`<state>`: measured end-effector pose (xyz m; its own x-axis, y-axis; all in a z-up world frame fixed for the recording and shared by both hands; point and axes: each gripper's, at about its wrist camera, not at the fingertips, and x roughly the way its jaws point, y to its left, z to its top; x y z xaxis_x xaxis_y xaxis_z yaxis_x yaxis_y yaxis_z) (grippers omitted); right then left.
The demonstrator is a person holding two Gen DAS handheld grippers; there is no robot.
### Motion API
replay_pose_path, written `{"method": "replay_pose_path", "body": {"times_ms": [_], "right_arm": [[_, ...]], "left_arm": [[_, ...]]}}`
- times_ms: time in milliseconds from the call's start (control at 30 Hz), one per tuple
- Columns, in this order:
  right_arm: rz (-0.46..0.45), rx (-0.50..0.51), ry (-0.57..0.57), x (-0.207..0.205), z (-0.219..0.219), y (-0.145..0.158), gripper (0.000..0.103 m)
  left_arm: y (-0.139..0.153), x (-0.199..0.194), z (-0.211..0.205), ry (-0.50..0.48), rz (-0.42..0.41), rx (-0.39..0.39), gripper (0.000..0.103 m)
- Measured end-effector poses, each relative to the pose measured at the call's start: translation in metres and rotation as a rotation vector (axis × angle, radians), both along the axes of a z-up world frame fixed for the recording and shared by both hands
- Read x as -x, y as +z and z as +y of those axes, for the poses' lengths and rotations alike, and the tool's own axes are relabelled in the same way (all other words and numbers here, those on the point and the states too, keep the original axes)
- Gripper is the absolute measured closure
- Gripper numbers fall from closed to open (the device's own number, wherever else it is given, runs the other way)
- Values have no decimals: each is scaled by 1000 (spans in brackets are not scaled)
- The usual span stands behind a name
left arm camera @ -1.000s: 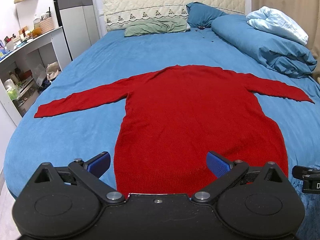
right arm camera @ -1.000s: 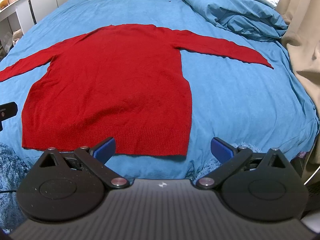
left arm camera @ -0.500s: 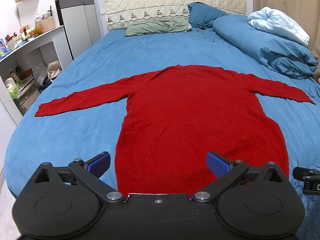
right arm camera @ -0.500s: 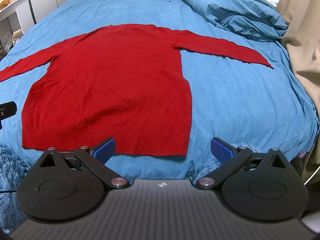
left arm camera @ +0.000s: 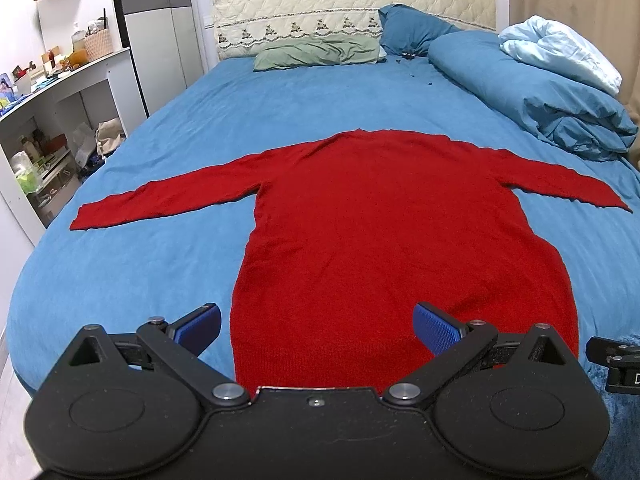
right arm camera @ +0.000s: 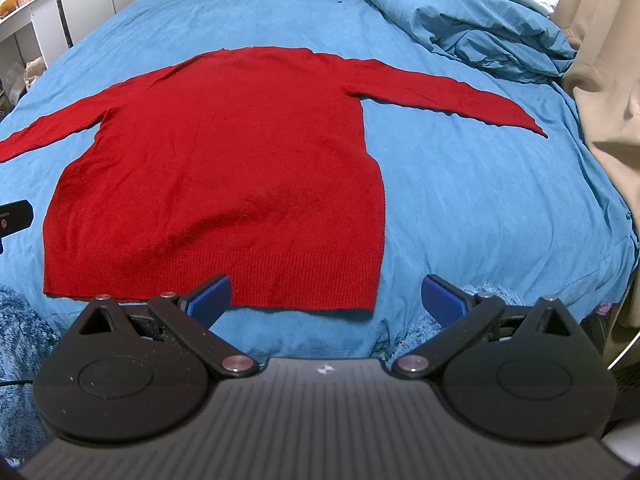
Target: Fold small clothes
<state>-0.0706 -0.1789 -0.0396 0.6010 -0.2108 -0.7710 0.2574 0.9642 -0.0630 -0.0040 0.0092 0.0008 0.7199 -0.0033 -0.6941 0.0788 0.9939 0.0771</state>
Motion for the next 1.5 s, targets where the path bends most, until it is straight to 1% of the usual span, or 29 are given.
{"method": "replay_pose_path", "body": {"times_ms": [933, 1100, 1167, 1233, 1300, 1433, 1500], "right_arm": [[0, 1, 1, 1, 1, 0, 0], [-5, -1, -1, 0, 1, 1, 0], [-18, 1, -4, 0, -2, 6, 0], [-43, 11, -14, -1, -7, 15, 0], [-78, 12, -27, -4, -17, 28, 0], [-153, 10, -73, -23, -57, 58, 0], [-177, -28, -98, -37, -87, 69, 0]], "left_arm": [[1, 0, 0, 5, -6, 3, 0], [6, -1, -2, 8, -2, 5, 0], [15, -5, -3, 9, -3, 32, 0], [32, -12, -8, -11, -43, 49, 0], [53, -23, -19, -38, -101, 42, 0], [87, -63, -52, -109, -190, 48, 0], [96, -89, -70, -158, -220, 75, 0]]}}
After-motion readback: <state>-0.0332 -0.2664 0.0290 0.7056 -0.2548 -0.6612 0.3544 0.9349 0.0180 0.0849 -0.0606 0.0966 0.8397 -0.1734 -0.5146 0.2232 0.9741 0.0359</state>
